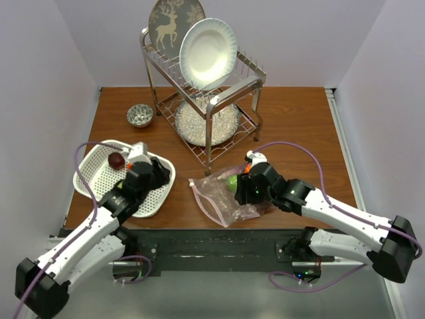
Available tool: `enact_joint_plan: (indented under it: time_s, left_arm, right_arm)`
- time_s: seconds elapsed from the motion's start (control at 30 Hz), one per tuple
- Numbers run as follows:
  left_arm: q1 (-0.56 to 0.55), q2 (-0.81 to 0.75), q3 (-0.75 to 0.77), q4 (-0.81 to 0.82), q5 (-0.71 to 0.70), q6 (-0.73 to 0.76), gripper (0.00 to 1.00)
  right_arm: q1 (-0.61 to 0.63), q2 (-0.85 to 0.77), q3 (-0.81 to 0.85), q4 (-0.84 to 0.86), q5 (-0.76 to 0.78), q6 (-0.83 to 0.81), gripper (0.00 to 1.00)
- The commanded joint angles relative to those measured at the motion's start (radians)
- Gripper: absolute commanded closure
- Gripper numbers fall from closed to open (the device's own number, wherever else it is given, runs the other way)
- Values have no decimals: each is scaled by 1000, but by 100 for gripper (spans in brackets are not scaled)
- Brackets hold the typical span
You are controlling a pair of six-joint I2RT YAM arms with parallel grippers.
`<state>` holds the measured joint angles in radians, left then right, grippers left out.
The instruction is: Open the zip-top bag and remove the fake food
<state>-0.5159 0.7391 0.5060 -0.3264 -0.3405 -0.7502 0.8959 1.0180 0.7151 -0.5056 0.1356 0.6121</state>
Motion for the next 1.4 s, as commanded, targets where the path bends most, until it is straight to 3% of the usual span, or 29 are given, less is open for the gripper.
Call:
enact_joint_plan:
  time_s: [0.0, 0.17, 0.33, 0.47, 0.93, 1.13, 1.37]
  left_arm:
    - [-229, 38, -33, 64, -3, -121, 53]
    - [-439, 146, -44, 131, -69, -196, 66]
    - [-519, 253, -57, 285, -29, -227, 77]
    - [-581, 356, -43, 375, -34, -239, 82]
    - [-644, 557, -83, 658, -37, -235, 78]
    - [-648, 606, -84, 701, -45, -209, 72]
    - [-662, 663, -75, 733, -23, -198, 71]
  right_arm:
    - [0, 56, 82, 36, 130, -15, 43]
    - [0, 111, 130, 35, 232, 9, 45]
    - [-2, 184, 171, 59, 288, 25, 48]
    - [-2, 244, 199, 68, 338, 37, 56]
    - [-2, 361, 172, 102, 545, 170, 76]
    - [-2, 311, 101, 179, 579, 212, 74]
    - [-2, 347, 116, 202, 585, 216, 58]
